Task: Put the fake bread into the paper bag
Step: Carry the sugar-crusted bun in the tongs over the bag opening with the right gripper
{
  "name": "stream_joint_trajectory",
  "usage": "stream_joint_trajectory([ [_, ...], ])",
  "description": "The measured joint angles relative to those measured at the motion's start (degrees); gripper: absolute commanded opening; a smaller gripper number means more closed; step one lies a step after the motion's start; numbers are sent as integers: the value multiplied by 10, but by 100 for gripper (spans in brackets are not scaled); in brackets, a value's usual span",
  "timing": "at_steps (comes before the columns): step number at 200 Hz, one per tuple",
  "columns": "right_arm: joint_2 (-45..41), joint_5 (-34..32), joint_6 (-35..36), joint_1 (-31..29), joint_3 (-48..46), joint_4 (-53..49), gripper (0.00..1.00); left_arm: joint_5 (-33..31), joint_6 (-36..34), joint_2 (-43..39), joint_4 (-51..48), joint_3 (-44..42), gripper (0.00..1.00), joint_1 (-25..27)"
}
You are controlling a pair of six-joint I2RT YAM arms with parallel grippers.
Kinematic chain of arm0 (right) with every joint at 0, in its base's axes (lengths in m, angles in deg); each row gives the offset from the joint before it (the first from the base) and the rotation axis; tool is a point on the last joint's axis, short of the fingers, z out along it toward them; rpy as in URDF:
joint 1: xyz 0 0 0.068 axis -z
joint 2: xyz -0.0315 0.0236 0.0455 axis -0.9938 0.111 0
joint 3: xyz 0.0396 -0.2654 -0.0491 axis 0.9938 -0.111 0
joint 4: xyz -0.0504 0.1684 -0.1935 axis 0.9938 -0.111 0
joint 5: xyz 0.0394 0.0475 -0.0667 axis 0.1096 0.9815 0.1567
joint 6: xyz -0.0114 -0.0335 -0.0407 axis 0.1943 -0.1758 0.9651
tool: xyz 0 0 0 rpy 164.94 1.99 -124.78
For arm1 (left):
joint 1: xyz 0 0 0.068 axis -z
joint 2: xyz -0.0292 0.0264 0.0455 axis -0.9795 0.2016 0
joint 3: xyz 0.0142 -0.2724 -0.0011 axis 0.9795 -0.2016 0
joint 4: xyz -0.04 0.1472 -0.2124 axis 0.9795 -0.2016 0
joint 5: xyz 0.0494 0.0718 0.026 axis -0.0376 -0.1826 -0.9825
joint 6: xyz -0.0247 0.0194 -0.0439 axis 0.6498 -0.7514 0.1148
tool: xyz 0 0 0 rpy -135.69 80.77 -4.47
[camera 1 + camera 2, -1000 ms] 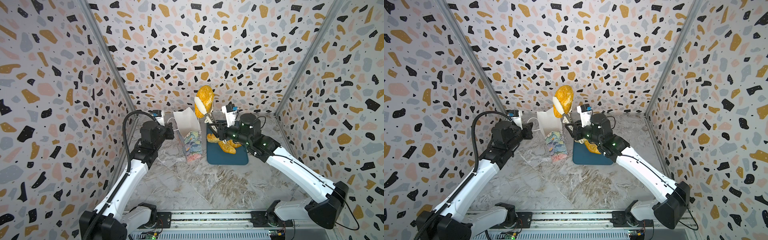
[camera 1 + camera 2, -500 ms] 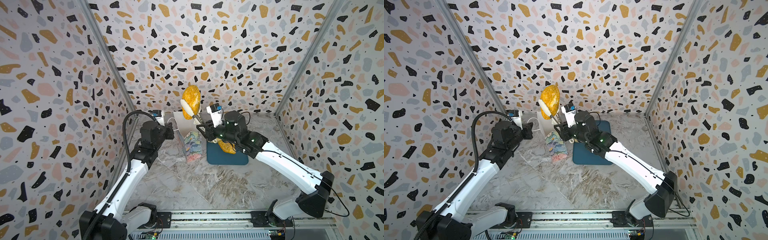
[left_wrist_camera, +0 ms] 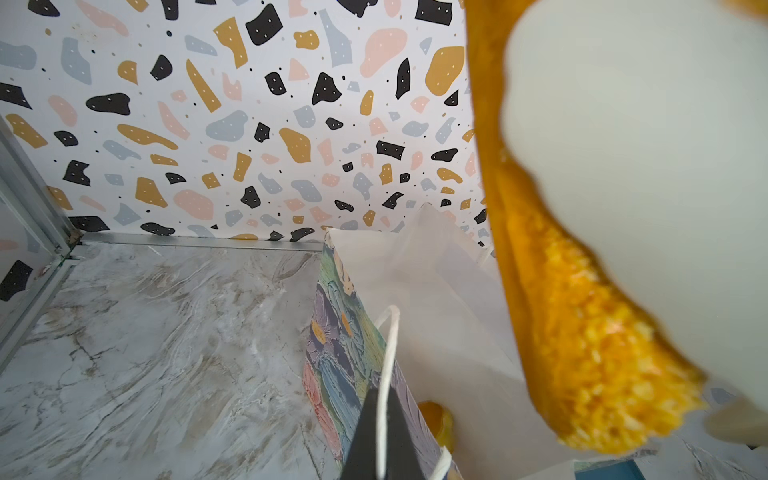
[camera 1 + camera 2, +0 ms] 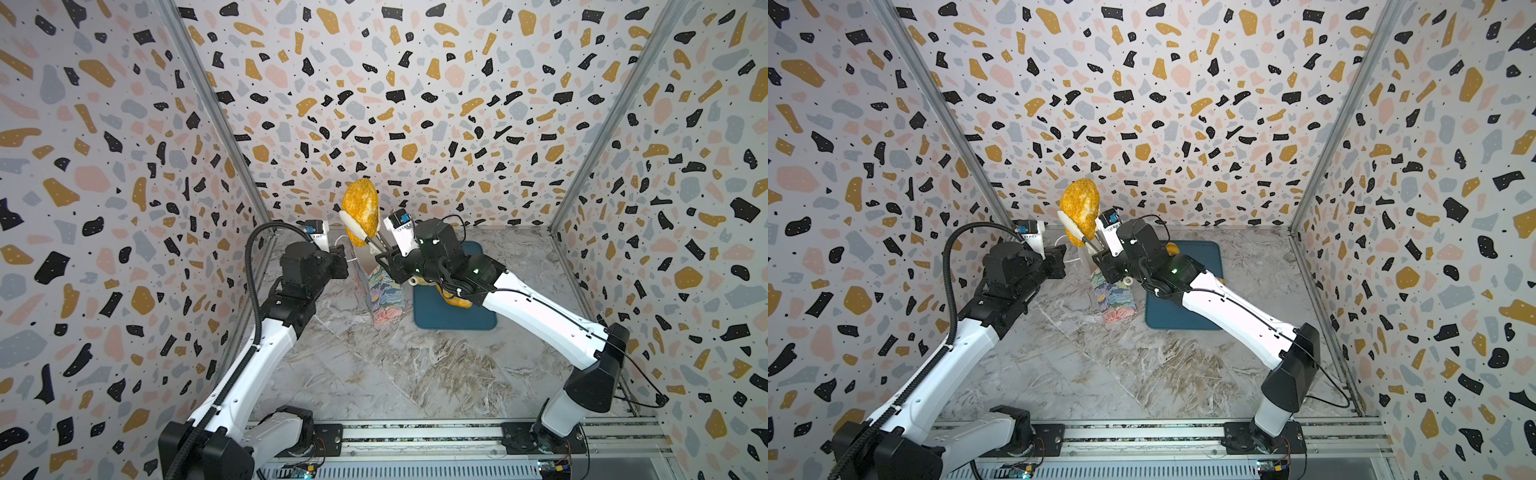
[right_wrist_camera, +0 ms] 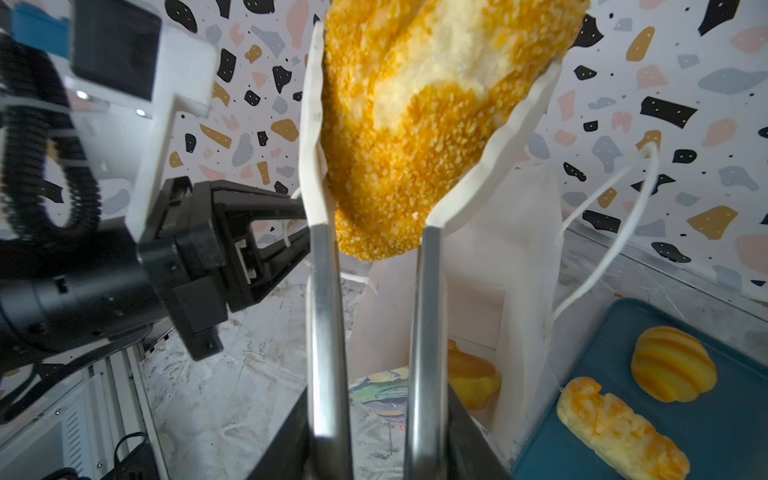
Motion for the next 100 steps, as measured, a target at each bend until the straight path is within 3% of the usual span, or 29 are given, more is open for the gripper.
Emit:
stream_joint_trajectory([
  [66, 28, -33, 23, 0, 15, -45, 32, 0, 0, 0, 0, 0, 0, 0],
  [100, 29, -52, 31, 0, 15, -66, 37, 0, 0, 0, 0, 0, 0, 0],
])
